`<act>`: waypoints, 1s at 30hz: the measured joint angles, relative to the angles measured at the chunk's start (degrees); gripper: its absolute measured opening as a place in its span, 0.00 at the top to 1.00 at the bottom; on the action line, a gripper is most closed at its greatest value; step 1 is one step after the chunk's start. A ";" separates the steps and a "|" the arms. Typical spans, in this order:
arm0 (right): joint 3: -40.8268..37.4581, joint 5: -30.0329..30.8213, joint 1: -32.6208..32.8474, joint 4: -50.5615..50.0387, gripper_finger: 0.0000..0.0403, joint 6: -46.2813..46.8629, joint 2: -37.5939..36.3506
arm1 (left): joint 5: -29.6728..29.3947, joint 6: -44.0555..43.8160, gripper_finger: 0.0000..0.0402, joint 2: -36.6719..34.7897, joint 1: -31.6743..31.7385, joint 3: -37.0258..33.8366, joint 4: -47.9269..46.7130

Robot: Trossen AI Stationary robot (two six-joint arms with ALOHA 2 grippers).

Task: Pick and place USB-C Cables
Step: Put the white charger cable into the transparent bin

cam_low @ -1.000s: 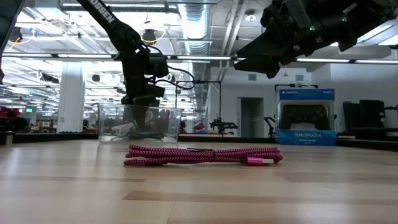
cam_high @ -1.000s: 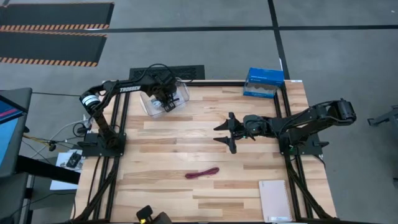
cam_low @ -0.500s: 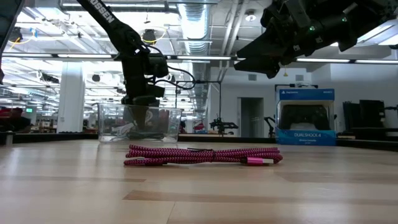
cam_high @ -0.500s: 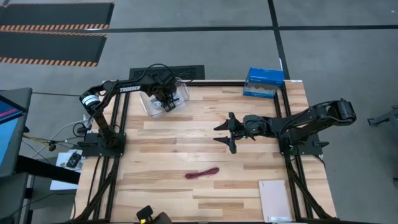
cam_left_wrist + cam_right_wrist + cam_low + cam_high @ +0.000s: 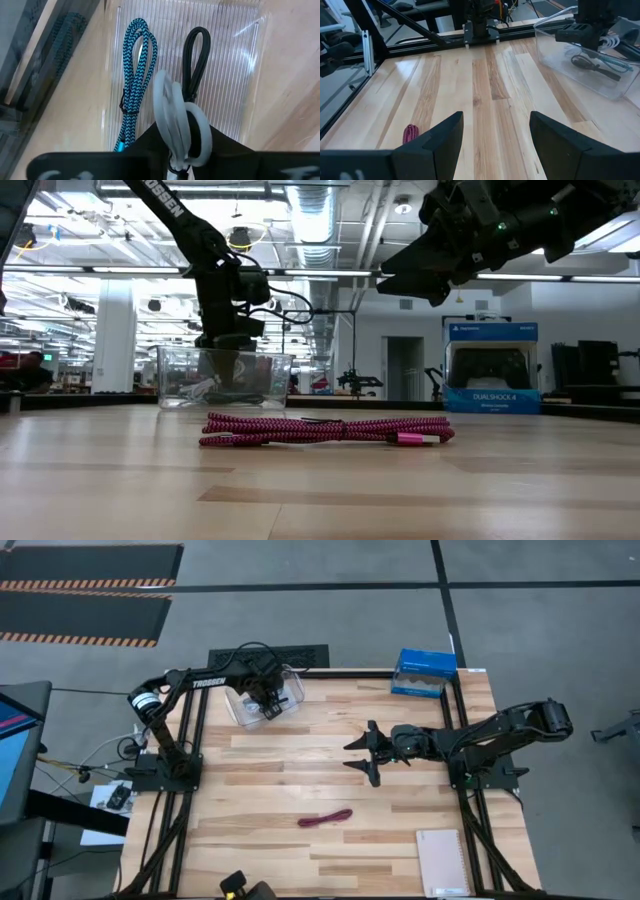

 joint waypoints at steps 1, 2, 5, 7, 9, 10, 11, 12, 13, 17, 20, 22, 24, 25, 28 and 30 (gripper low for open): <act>0.00 0.00 0.00 0.00 0.37 0.00 0.00 | 0.00 0.02 0.88 0.00 0.00 0.00 0.00; 0.00 0.00 0.00 -0.02 0.37 0.00 0.00 | 0.00 0.00 0.87 0.00 0.00 0.00 -0.01; 0.00 0.00 0.00 0.00 0.37 0.00 0.00 | 0.00 0.00 0.83 0.00 0.00 0.00 -0.02; 0.00 0.00 0.00 -0.01 0.37 0.00 0.00 | 0.00 0.00 0.81 0.00 0.00 0.00 -0.02; 0.00 0.00 0.00 -0.02 0.37 0.00 0.00 | 0.00 0.00 0.78 0.00 0.00 -0.02 -0.03; 0.00 0.00 0.00 0.00 0.37 0.00 0.00 | 0.00 0.01 0.77 0.00 0.00 -0.02 -0.04; 0.00 0.00 0.00 -0.01 0.37 0.00 0.00 | 0.00 0.00 0.76 0.00 0.00 -0.02 -0.04; 0.00 0.00 0.00 0.00 0.37 0.00 0.00 | 0.00 0.00 0.76 0.00 0.00 -0.02 -0.04; 0.00 0.00 0.00 -0.01 0.37 0.00 0.00 | -0.02 -0.03 0.75 0.00 0.00 -0.02 -0.05; 0.00 0.00 0.00 -0.01 0.37 0.00 0.00 | -0.06 -0.12 0.74 0.00 0.00 -0.02 -0.07; 0.00 -0.02 0.00 -0.02 0.37 0.00 0.00 | -0.23 -0.29 0.74 0.05 0.00 0.22 -0.41; 0.00 -0.02 0.00 -0.02 0.37 0.00 0.00 | -0.51 -0.29 0.74 0.18 0.00 0.87 -1.15; 0.00 -0.03 0.00 -0.02 0.37 0.00 0.00 | -0.96 -0.66 0.74 0.38 -0.02 1.85 -1.79; 0.00 -0.04 0.00 -0.03 0.37 0.02 0.00 | -1.23 -0.99 0.74 0.42 -0.02 2.29 -1.75; 0.00 -0.04 0.00 -0.04 0.37 0.36 0.00 | -1.53 -1.36 0.74 0.42 0.00 3.49 -2.03; 0.00 -0.07 0.01 -0.04 0.37 0.55 0.00 | -2.81 -1.38 0.74 0.39 -0.02 3.97 -2.33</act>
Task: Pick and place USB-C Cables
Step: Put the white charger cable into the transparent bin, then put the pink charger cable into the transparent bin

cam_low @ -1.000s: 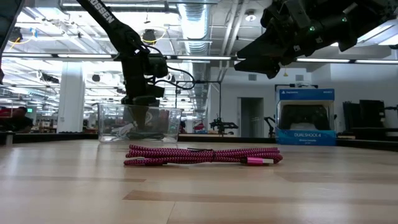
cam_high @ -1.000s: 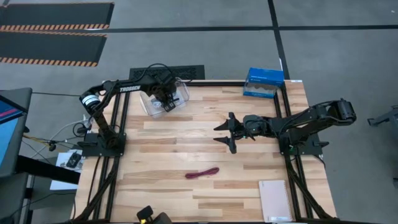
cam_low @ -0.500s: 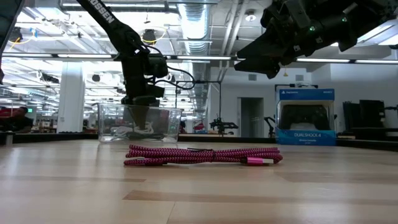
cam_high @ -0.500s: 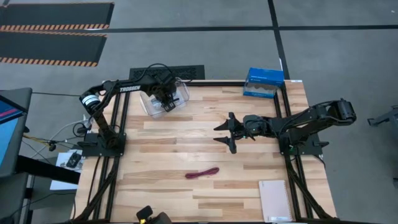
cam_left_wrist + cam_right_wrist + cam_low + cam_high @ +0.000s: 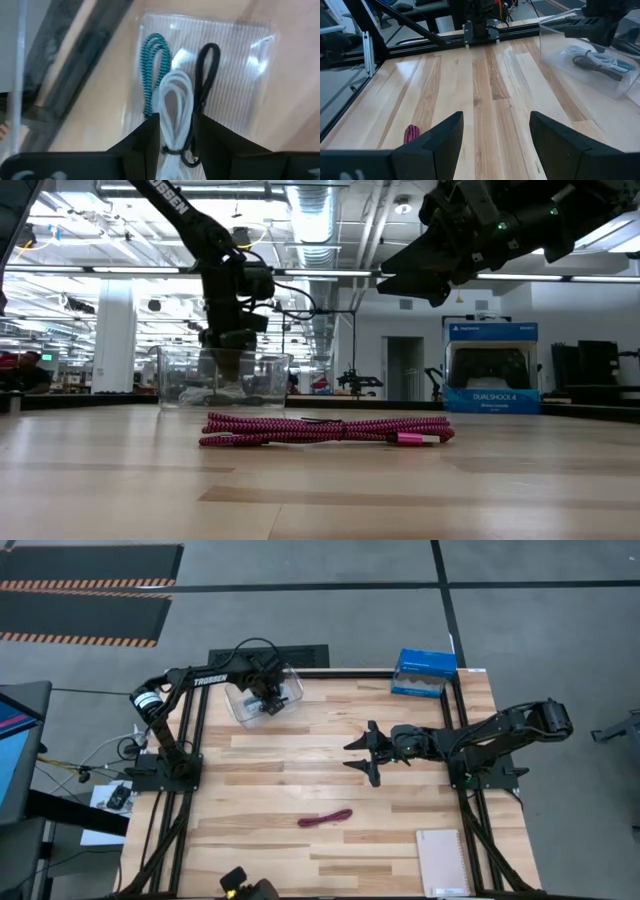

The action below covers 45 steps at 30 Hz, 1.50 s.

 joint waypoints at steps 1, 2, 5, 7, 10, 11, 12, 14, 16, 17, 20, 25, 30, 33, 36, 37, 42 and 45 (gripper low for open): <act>0.00 0.00 0.05 0.00 0.37 0.00 0.00 | -0.41 -0.13 0.74 0.00 -0.02 0.15 0.00; 0.00 0.00 0.15 0.00 0.37 0.00 0.00 | -0.52 -0.19 0.74 -0.02 -0.02 0.28 -0.23; 0.00 -0.01 0.43 0.00 0.37 -0.02 0.00 | -0.50 -0.17 0.74 -0.09 -0.05 0.47 -1.15; 0.00 -0.11 0.45 -0.02 0.37 0.00 0.00 | -0.46 -0.17 0.74 -0.11 -0.05 0.47 -1.61; 0.00 -0.10 0.41 -0.02 0.37 -0.02 0.00 | -0.42 -0.20 0.74 -0.19 -0.05 0.53 -2.62; 0.00 -0.09 0.38 0.00 0.37 0.01 0.00 | -0.40 -0.22 0.74 -0.20 -0.07 0.76 -3.62; 0.00 -0.09 0.38 -0.01 0.37 0.21 0.00 | -0.37 -0.22 0.74 -0.20 -0.12 1.21 -4.79; 0.00 -0.11 0.38 0.00 0.37 0.43 0.00 | -0.35 -0.25 0.74 -0.22 -0.36 2.50 -6.79; 0.00 -0.09 0.41 0.00 0.37 0.46 0.00 | -0.33 -0.28 0.74 -0.24 -0.79 4.30 -9.23; 0.00 -0.11 0.41 0.00 0.37 0.48 0.00 | -0.20 -0.31 0.74 -0.24 -1.08 5.43 -10.66; 0.00 -0.10 0.41 0.00 0.37 0.54 0.00 | -0.46 -0.32 0.74 -0.28 -2.23 9.26 -14.09; 0.02 -0.11 0.41 -1.37 0.37 0.87 -0.22 | -3.68 -0.35 0.74 -0.33 -5.12 16.81 -19.82; 0.02 -0.37 0.41 -6.60 0.37 2.10 -0.24 | -4.44 -0.39 0.74 -2.46 -8.84 23.96 -22.93; 0.01 -2.11 0.58 -9.65 0.37 2.54 -0.24 | -4.48 -1.37 0.74 -7.04 -11.76 25.30 -20.98; 0.00 -2.62 1.79 -11.34 0.37 2.54 -0.22 | -4.20 -3.47 0.74 -13.46 -15.56 25.15 -17.31; 0.02 -2.64 2.34 -11.37 0.37 2.54 -0.24 | -3.85 -4.28 0.74 -15.71 -17.06 25.15 -16.33; 0.00 -1.00 6.83 -10.36 0.37 2.51 -0.07 | -3.67 -7.98 0.74 -24.89 -28.60 25.15 -12.23; 0.00 3.42 10.24 -10.23 0.37 2.49 -0.04 | -7.65 -9.86 0.74 -28.06 -37.68 25.12 -10.27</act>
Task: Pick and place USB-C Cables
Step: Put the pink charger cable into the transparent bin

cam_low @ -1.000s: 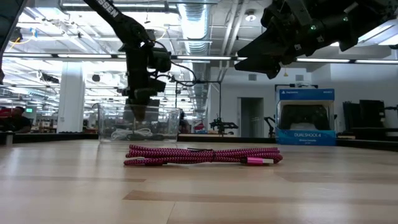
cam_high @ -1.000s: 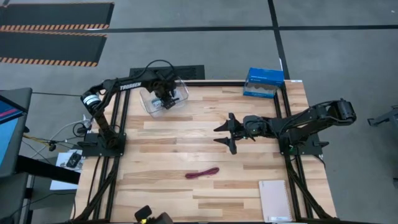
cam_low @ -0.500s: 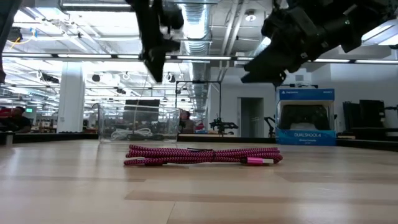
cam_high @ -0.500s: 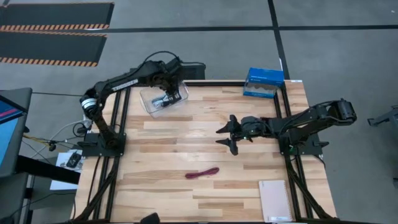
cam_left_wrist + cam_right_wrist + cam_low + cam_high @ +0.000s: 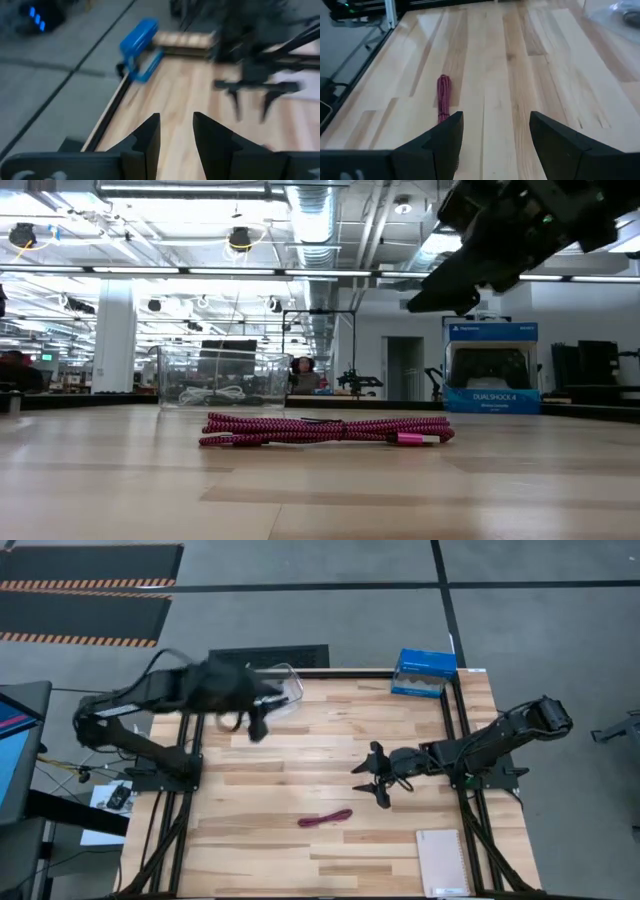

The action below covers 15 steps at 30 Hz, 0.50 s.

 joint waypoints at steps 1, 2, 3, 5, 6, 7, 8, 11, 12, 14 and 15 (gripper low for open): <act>0.02 1.76 1.13 0.02 0.37 0.00 0.00 | -2.10 -0.41 0.74 -0.70 -3.36 -0.19 0.72; 0.02 3.33 2.25 0.13 0.37 -0.02 0.00 | -4.51 -0.69 0.74 -1.28 -6.81 -1.21 2.58; 0.00 4.63 3.22 0.43 0.37 -0.03 0.00 | -6.88 -0.81 0.74 -2.06 -10.03 -2.98 5.68; 0.00 6.94 4.88 1.04 0.37 -0.09 0.00 | -11.92 -0.48 0.74 -3.67 -16.36 -8.49 12.08; 0.01 7.67 5.56 1.37 0.37 -0.14 0.00 | -14.35 -0.25 0.74 -4.50 -19.02 -11.81 15.71; 0.02 8.24 6.15 1.67 0.37 -0.15 0.02 | -17.05 0.00 0.74 -5.26 -21.58 -15.38 19.14; 0.00 8.64 6.65 2.04 0.37 -0.13 0.00 | -19.51 0.12 0.74 -6.06 -23.66 -19.17 22.60; 0.01 8.77 7.78 2.45 0.37 -0.11 0.02 | -26.31 -1.08 0.74 -8.48 -28.44 -30.87 32.86; 0.01 8.89 8.10 2.50 0.37 -0.08 0.02 | -27.65 -2.21 0.74 -9.14 -29.67 -34.61 36.00; 0.00 9.64 8.71 2.70 0.37 0.15 0.02 | -29.37 -5.61 0.74 -10.53 -31.87 -42.26 41.94; 0.02 10.40 8.98 2.65 0.37 0.28 0.02 | -29.94 -7.44 0.74 -11.11 -32.84 -45.81 45.18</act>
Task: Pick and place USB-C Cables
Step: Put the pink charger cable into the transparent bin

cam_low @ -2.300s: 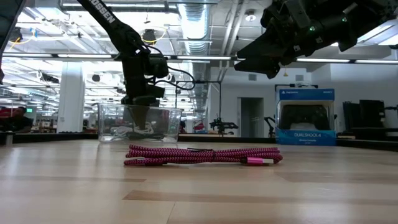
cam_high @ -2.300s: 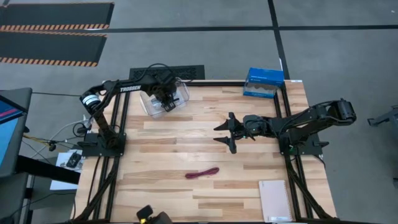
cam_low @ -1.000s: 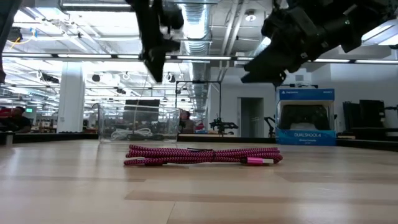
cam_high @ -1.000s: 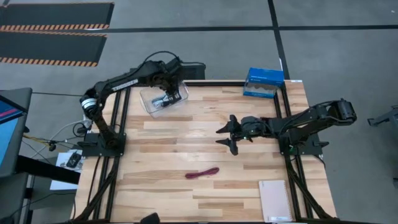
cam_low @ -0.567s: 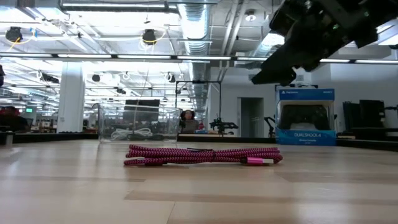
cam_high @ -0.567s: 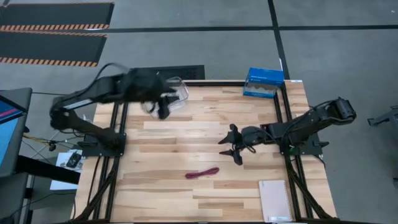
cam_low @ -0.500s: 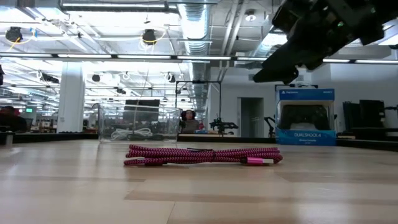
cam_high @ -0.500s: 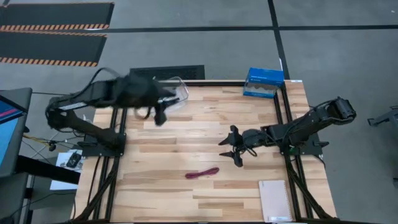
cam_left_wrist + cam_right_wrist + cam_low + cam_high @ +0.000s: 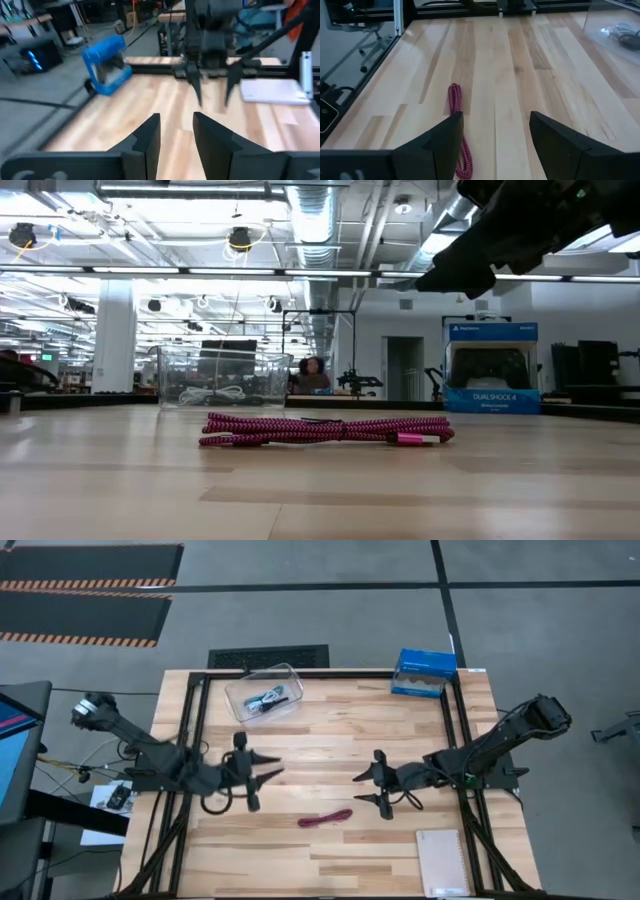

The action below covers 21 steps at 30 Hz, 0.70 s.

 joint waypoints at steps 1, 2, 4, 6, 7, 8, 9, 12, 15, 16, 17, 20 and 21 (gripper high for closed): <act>-0.02 0.23 0.02 0.00 0.37 -0.02 0.00 | -0.43 -1.70 0.74 -0.43 -0.83 -3.63 3.71; 0.00 0.28 0.04 0.00 0.37 0.00 0.00 | -0.80 -3.35 0.74 -0.79 -1.50 -7.15 7.70; 0.00 0.35 0.05 0.34 0.37 0.10 0.52 | -1.20 -5.74 0.74 -0.87 -2.62 -13.67 16.36; 0.04 0.36 0.02 2.17 0.37 0.18 2.78 | -1.19 -7.74 0.74 -0.83 -3.36 -19.49 24.91; 0.01 0.38 0.02 2.89 0.37 0.18 3.99 | -1.21 -8.73 0.74 -0.65 -3.64 -22.13 29.16; 0.13 0.38 0.08 4.61 0.37 0.20 5.68 | -1.19 -9.65 0.74 -0.43 -3.72 -24.42 33.22; 0.87 0.39 0.19 5.11 0.37 0.18 7.72 | -1.20 -10.41 0.74 -0.34 -3.83 -26.49 36.74; 2.50 0.00 0.29 4.44 0.37 0.17 13.12 | -1.54 -11.20 0.74 -0.18 -4.26 -30.59 44.26; 5.12 -0.23 0.37 5.06 0.37 0.16 18.13 | -3.04 -10.91 0.74 0.71 -4.72 -32.99 46.98; 5.71 -0.59 0.53 4.63 0.37 0.06 19.47 | -3.68 -10.94 0.74 1.32 -4.73 -33.28 47.95; 6.56 -1.45 0.59 4.57 0.37 -0.25 21.18 | -4.04 -10.98 0.74 2.06 -4.73 -33.49 49.37; 8.89 -4.19 0.51 4.67 0.37 -0.77 25.40 | -5.04 -10.99 0.74 4.57 -4.69 -33.92 50.17; 9.51 -5.38 0.58 4.67 0.37 -0.88 26.59 | -5.34 -11.18 0.74 5.32 -4.69 -33.91 50.31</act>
